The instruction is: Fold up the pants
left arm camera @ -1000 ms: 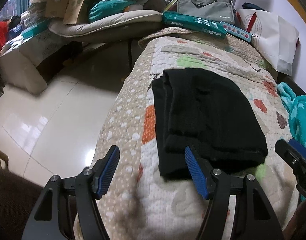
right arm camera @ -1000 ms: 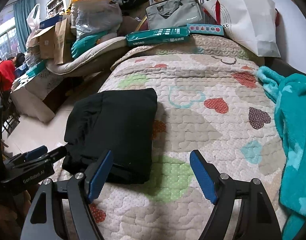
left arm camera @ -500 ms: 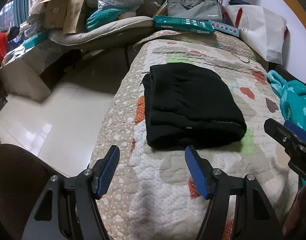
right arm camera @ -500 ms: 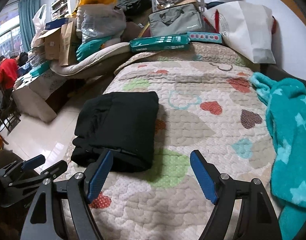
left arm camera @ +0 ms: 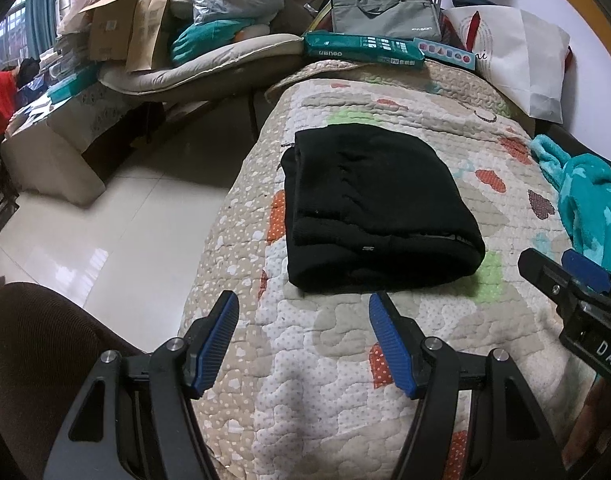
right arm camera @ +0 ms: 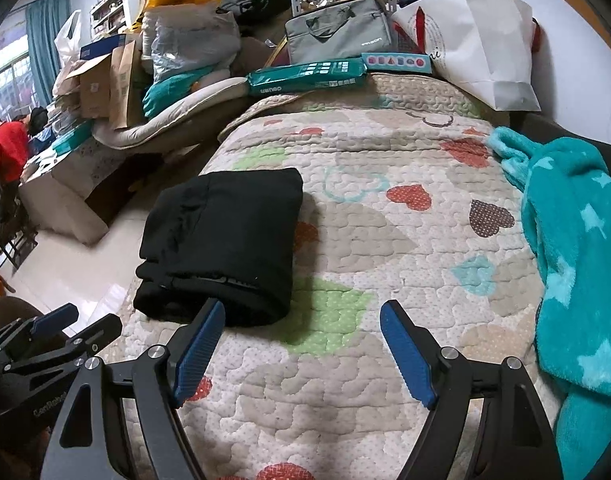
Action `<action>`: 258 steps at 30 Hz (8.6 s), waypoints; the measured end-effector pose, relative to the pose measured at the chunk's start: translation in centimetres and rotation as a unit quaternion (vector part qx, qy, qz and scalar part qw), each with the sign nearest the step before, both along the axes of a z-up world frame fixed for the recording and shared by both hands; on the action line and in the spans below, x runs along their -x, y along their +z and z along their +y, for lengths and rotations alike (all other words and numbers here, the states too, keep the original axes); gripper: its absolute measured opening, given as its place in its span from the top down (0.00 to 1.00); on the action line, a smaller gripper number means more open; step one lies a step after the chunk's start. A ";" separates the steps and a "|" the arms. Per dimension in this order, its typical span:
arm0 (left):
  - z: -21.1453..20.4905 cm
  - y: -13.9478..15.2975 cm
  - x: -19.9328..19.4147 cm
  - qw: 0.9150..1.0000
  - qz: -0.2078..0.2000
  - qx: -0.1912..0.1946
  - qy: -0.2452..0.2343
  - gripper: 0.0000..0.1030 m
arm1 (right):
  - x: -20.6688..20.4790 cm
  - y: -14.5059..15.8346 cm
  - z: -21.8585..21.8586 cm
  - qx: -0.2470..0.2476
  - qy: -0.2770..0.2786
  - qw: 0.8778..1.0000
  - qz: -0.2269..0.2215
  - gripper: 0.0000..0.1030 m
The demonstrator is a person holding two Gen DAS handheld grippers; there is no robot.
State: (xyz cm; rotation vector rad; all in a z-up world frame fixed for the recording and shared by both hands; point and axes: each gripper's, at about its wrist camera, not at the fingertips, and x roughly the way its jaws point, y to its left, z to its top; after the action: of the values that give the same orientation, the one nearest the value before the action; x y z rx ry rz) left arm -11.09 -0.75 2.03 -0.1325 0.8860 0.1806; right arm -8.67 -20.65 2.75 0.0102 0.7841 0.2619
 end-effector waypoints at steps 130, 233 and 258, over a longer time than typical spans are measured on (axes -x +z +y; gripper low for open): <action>3.2 -1.4 -9.9 0.997 -0.019 0.047 -0.066 0.34 | -7.5 -0.9 -2.8 -0.055 -0.012 0.997 0.057 0.18; 1.2 -4.6 -11.6 0.993 0.061 0.072 -0.068 0.32 | -7.8 -5.0 0.0 -0.005 -0.032 0.997 0.067 0.17; 1.4 -4.6 -11.8 0.993 0.063 0.080 -0.066 0.32 | -7.8 -5.3 0.6 0.003 -0.021 0.997 0.069 0.17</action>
State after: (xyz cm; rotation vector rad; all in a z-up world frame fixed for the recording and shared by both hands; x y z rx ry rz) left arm 0.67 0.69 -2.55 -0.2122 1.0314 -0.0066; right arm -0.84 -20.09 -2.57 0.0387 0.9220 0.2210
